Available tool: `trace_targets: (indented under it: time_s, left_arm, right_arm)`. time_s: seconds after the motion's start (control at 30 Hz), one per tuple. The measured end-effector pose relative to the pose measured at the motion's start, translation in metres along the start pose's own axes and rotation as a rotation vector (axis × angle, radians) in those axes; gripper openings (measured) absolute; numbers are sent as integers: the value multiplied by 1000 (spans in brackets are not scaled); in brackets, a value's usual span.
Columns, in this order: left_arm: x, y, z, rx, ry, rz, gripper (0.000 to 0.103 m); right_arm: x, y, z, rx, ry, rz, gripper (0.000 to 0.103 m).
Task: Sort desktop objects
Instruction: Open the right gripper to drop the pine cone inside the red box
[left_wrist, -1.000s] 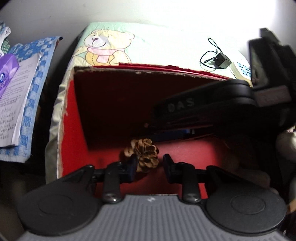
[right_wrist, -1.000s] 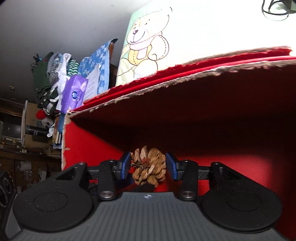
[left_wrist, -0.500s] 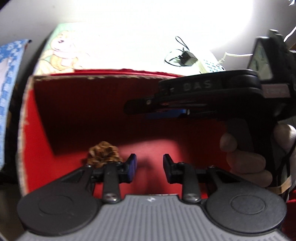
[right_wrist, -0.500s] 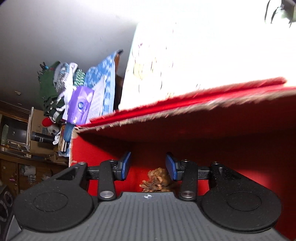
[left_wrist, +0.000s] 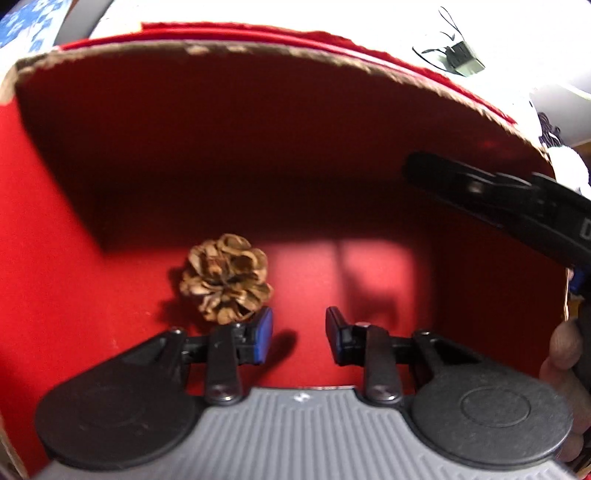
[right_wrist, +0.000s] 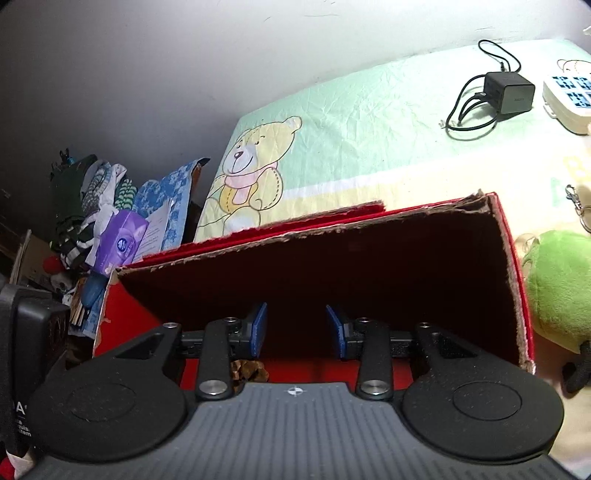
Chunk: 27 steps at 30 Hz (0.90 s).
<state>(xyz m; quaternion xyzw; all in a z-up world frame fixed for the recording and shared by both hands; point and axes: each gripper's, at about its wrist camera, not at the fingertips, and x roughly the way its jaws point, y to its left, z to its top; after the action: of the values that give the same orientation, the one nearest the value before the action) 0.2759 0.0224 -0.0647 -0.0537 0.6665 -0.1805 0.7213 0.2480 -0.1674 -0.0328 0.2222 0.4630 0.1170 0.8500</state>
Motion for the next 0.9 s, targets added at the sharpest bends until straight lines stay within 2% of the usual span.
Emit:
trace_targets:
  time_s: [0.17, 0.33, 0.53, 0.6, 0.8, 0.9]
  left_arm:
    - [-7, 9, 11, -29, -52, 86, 32]
    - [-10, 33, 19, -94, -62, 49, 32]
    - [-21, 27, 14, -78, -143, 135, 34]
    - [-22, 26, 12, -72, -158, 153, 38]
    - [-24, 16, 10, -28, -197, 214, 40]
    - [-27, 9, 6, 12, -224, 235, 48]
  right_arm:
    - [-5, -7, 0, 50, -56, -17, 39]
    - [-11, 0, -4, 15, -105, -31, 39]
    - [-13, 3, -5, -13, -129, -54, 39]
    - [-13, 3, -5, -11, -130, -59, 39]
    - [-11, 4, -5, -12, -123, -90, 39]
    - [-9, 5, -5, -20, -114, -111, 39]
